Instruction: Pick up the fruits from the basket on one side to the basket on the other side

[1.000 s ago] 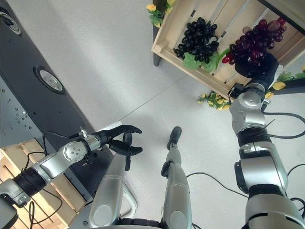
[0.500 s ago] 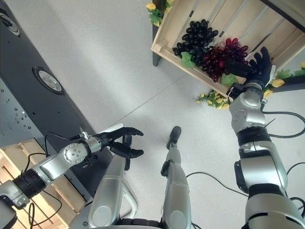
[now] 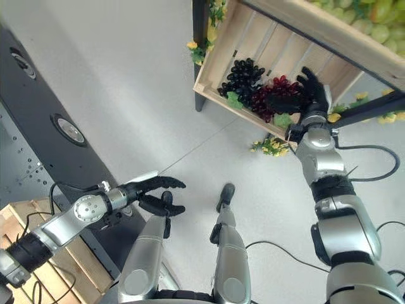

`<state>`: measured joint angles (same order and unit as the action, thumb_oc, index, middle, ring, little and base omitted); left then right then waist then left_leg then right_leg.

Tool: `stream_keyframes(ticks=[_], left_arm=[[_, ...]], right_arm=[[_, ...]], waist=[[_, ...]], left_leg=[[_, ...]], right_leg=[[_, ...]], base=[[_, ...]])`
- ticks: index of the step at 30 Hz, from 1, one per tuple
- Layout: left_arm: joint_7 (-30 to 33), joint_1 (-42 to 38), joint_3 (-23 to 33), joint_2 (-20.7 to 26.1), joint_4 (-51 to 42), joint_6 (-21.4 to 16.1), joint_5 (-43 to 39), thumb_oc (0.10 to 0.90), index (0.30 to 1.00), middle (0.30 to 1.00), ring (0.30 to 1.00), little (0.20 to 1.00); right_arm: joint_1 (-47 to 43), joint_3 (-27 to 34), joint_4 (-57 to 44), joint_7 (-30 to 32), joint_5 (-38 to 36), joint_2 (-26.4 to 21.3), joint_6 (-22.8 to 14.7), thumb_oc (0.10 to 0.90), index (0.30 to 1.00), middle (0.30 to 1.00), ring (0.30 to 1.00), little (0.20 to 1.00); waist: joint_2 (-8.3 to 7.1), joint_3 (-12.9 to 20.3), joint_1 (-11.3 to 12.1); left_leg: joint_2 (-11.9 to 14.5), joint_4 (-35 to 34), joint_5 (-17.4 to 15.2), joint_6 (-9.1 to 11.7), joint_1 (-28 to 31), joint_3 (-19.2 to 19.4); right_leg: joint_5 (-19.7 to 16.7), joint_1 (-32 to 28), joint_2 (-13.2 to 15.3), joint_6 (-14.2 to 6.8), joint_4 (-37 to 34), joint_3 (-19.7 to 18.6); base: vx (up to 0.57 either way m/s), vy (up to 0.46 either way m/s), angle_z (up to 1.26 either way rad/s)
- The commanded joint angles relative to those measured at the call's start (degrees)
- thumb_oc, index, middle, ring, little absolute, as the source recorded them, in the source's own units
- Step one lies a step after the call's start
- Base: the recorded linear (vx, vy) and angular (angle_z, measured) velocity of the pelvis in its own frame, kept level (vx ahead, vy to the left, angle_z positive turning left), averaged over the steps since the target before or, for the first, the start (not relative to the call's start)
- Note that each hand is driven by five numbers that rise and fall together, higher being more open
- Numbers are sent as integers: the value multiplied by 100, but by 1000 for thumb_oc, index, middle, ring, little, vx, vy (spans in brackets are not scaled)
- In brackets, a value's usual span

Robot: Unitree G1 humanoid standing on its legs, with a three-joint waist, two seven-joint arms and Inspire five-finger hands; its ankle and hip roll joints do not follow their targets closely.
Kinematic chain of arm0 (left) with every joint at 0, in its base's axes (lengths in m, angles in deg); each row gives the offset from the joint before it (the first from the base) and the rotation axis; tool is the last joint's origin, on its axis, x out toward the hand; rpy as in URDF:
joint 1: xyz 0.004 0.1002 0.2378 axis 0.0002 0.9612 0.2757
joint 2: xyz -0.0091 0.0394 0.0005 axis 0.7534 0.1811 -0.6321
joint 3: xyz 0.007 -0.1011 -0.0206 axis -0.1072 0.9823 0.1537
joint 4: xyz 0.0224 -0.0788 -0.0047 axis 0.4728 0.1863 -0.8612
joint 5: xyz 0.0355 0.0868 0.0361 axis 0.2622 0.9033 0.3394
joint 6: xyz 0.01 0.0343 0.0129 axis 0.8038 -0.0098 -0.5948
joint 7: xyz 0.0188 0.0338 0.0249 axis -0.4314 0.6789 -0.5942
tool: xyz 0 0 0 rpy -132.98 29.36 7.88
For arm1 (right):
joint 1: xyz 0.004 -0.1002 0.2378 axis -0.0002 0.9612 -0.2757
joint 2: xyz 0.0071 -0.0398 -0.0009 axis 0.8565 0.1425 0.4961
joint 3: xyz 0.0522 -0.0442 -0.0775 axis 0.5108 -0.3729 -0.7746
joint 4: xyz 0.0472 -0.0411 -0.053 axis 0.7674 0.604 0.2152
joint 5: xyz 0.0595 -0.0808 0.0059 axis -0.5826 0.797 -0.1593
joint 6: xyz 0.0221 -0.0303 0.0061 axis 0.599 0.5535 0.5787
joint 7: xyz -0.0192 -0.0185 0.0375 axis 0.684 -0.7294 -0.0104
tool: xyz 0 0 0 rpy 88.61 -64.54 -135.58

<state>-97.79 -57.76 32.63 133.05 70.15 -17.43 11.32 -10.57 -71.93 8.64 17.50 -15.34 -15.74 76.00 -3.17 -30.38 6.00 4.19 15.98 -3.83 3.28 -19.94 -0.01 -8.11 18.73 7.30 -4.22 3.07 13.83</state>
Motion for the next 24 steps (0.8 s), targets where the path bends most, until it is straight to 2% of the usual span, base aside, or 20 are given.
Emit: stream_keyframes(ticks=[1,5,6,7,10,12,17,19,21,24], left_arm=[[-287,269,452,-368,-431,-621,-608,800,900,900,900,900],[-537,816,800,-801,69,-543,-592,800,900,900,900,900],[-547,837,807,-816,87,-545,-579,800,900,900,900,900],[-575,986,889,-962,230,-547,-485,800,900,900,900,900],[-621,1175,1015,-1183,438,-526,-455,800,900,900,900,900],[-674,1248,1075,-1257,502,-448,-540,800,900,900,900,900],[-550,1462,1216,-1538,921,-301,-424,800,900,900,900,900],[-631,1556,1275,-1641,1102,-216,-387,800,900,900,900,900],[-561,1688,1327,-1761,1298,-116,-197,800,900,900,900,900],[-495,1782,1388,-1879,1669,-61,-23,800,900,900,900,900]], right_arm=[[246,368,-895,-609,175,-506,-831,800,900,900,900,900],[1613,582,-2233,-1232,344,121,-1006,800,900,900,900,900],[1671,593,-2281,-1256,342,141,-1009,800,900,900,900,900],[2136,689,-2482,-1554,319,345,-1120,800,900,900,900,900],[2734,725,-2642,-1970,346,644,-1255,800,900,900,900,900],[2933,653,-2737,-2140,338,698,-1293,800,900,900,900,900],[3480,349,-2617,-2717,16,1119,-1068,800,900,900,900,900],[3632,203,-2425,-2738,337,1250,-1133,800,900,900,900,900],[3840,32,-2235,-2754,478,1456,-956,800,900,900,900,900],[4046,-160,-1945,-2627,820,1584,-935,800,900,900,900,900]], waist=[[322,508,23],[296,913,-118],[294,930,-120],[282,1087,-174],[269,1348,-212],[261,1463,-222],[202,1813,-248],[182,1910,-242],[162,2020,-250],[146,2079,-240]], left_leg=[[-300,-1480,489,-217,731,64],[-279,-1811,537,-221,1221,112],[-280,-1834,545,-222,1244,115],[-276,-1908,554,-227,1375,162],[-295,-2043,553,-239,1594,234],[-295,-2081,535,-250,1664,264],[-287,-2098,455,-270,1875,349],[-294,-2098,425,-263,1906,351],[-314,-2098,397,-271,1950,362],[-353,-2098,362,-306,2026,389]], right_leg=[[556,-718,-33,-350,126,61],[511,-1125,3,-411,-125,-84],[504,-1145,5,-416,-143,-86],[468,-1243,37,-456,-212,-128],[372,-1412,115,-547,-364,-153],[329,-1467,161,-594,-418,-165],[191,-1670,282,-716,-585,-152],[137,-1718,329,-743,-647,-143],[84,-1751,367,-766,-685,-144],[74,-1741,434,-775,-563,-107]], base=[[23,65,-1],[68,103,-10],[58,118,-18],[33,82,-12],[37,89,-7],[11,70,-4],[26,64,-3],[5,83,-4],[-7,122,0],[4,105,2]])
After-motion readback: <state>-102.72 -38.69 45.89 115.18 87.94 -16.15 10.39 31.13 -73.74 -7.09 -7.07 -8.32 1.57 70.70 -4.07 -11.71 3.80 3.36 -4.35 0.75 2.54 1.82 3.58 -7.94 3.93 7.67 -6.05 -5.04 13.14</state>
